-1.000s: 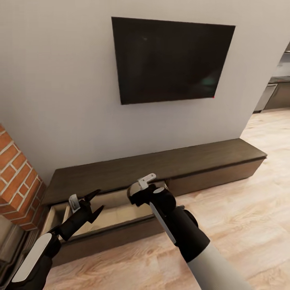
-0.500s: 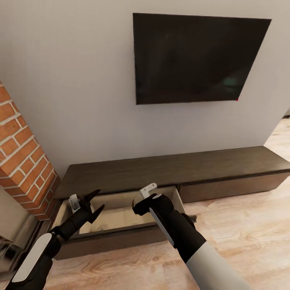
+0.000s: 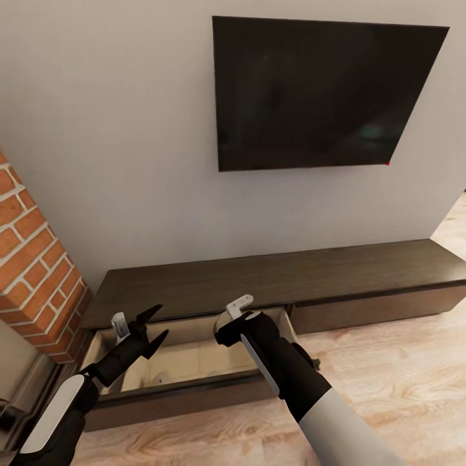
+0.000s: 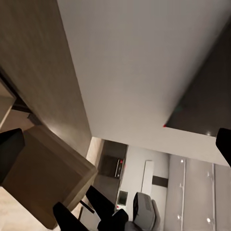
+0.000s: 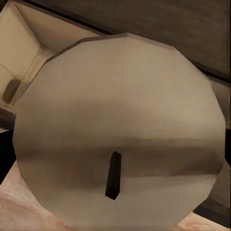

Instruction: Place each of the two pumpkins and all three candles from the living room inside a cabinet in the living room (use any cabinet), then make sure every cabinet is closed, and position the cauldron so it is next to a table in the living room.

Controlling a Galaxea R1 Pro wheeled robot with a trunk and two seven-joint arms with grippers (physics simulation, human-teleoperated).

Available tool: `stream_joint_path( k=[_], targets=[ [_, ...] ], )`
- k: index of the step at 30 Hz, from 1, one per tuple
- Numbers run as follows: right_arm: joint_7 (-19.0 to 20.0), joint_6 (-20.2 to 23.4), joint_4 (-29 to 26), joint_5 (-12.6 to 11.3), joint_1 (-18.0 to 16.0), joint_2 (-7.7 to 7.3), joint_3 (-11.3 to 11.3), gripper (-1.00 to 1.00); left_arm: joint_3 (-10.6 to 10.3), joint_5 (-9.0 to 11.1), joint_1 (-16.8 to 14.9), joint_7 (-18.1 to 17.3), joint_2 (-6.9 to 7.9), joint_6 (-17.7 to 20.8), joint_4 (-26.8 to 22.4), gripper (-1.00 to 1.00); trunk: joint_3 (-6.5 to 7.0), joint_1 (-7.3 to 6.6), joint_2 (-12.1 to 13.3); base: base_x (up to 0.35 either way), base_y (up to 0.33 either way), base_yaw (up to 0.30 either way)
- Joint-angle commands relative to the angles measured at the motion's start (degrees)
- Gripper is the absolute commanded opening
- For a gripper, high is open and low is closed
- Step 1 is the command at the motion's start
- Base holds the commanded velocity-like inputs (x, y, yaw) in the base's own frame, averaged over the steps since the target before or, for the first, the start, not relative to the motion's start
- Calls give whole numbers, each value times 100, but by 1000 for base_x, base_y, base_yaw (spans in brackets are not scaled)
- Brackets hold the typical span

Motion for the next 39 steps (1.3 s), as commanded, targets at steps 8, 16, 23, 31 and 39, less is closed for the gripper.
stream_joint_path(
  k=[8,16,23,31,39],
  targets=[
    [-114,44,46,-45,-4,0,-23,-100,6,12,-3,-9,-1,34,8,100,-5,1,-2,43,-50,0],
    [-115,50,58,-46,-4,0,-57,-100,5,13,-3,-9,-1,34,11,100,-5,1,-2,1,-1,0],
    [-121,53,189,-44,-4,0,-254,-100,-6,6,-3,-9,-8,38,-40,100,-5,1,-2,0,0,0],
    [-266,139,1034,-22,-123,0,-758,-100,-557,-7,-3,-8,-368,9,-113,100,-5,1,-2,0,-14,0],
    [-263,141,1391,-18,-272,0,-772,-100,-664,-12,-3,-7,-371,-1,-116,100,-5,1,-2,0,-3,0]
  ],
)
